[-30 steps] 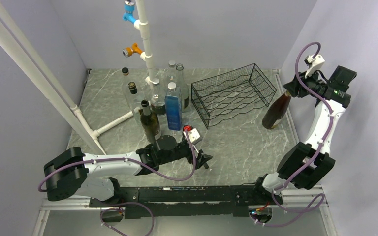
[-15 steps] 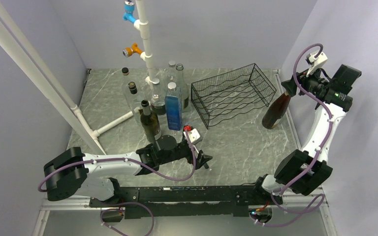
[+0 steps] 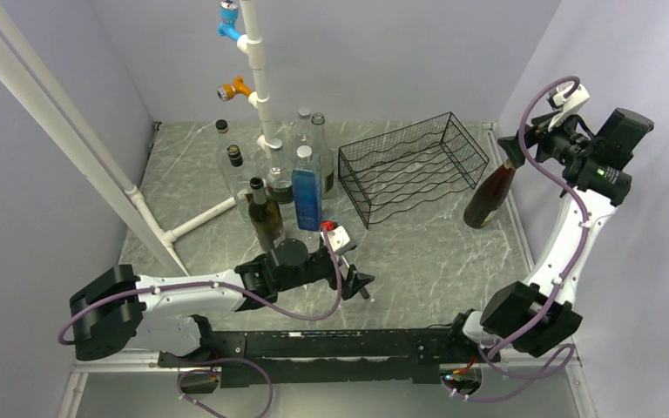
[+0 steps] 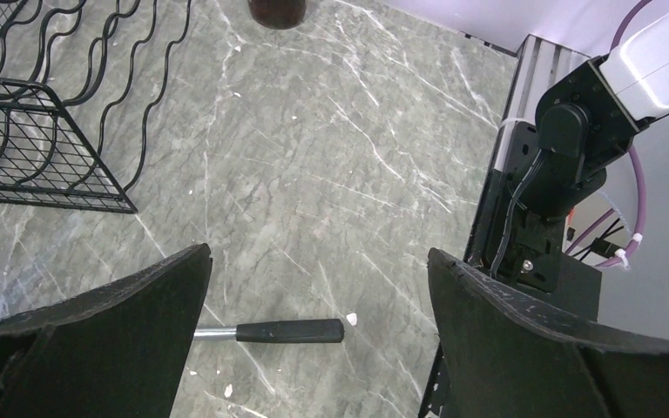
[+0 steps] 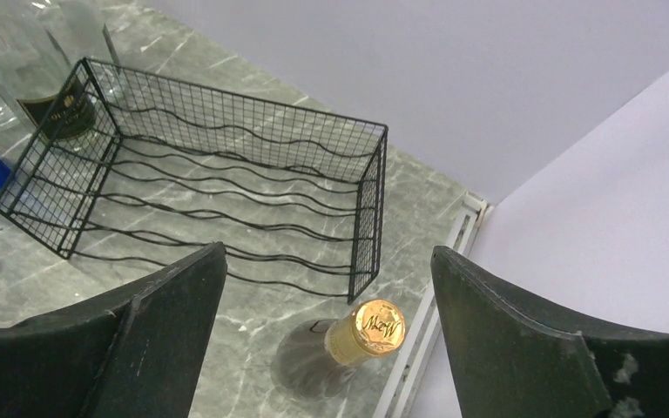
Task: Take the wine bottle off the wine rack
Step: Place the wine bottle at the center of the board, then reset both arms
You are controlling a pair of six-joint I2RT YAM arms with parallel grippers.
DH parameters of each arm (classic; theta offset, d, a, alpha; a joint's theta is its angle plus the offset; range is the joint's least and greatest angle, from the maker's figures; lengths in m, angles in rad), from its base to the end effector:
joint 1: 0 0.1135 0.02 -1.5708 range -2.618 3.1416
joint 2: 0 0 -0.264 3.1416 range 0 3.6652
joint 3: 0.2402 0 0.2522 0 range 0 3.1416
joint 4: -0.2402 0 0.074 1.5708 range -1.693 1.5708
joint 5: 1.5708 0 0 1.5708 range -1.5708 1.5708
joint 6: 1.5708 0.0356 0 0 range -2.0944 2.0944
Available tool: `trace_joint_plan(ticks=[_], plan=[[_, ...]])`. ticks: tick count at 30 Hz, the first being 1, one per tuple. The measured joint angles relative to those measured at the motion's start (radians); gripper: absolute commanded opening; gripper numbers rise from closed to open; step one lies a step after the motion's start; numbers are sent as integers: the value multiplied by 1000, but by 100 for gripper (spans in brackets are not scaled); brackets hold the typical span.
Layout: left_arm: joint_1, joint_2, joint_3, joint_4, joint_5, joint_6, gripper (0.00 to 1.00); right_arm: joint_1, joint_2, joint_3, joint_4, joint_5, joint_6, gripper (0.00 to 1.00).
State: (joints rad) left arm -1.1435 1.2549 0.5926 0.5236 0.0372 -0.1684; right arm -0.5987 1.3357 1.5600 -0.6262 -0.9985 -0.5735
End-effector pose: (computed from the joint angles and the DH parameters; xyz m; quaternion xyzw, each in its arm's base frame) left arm 0.1134 -0.2523 0.2460 0.3641 0.6607 -0.4114 0.5115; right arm 0.2398 -0.1273 0.4467 -0.2549 0.7355 0.0647 0.6244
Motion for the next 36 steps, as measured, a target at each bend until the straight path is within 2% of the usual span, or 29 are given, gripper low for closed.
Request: trace_joint_plan(ticks=[7, 19, 28, 32, 36], plan=[[0, -66, 1, -59, -8, -6, 100, 0, -51, 42, 4, -21, 40, 98], [32, -203, 59, -195, 5, 15, 99, 0, -201, 32, 98, -123, 222, 100], [75, -307, 75, -291, 10, 18, 100, 11, -224, -86, 241, -290, 522, 100], [90, -377, 80, -341, -10, 25, 99, 84, -223, -158, 214, -282, 553, 100], [103, -426, 81, -380, -21, 24, 99, 282, -226, -175, 114, -174, 488, 100]])
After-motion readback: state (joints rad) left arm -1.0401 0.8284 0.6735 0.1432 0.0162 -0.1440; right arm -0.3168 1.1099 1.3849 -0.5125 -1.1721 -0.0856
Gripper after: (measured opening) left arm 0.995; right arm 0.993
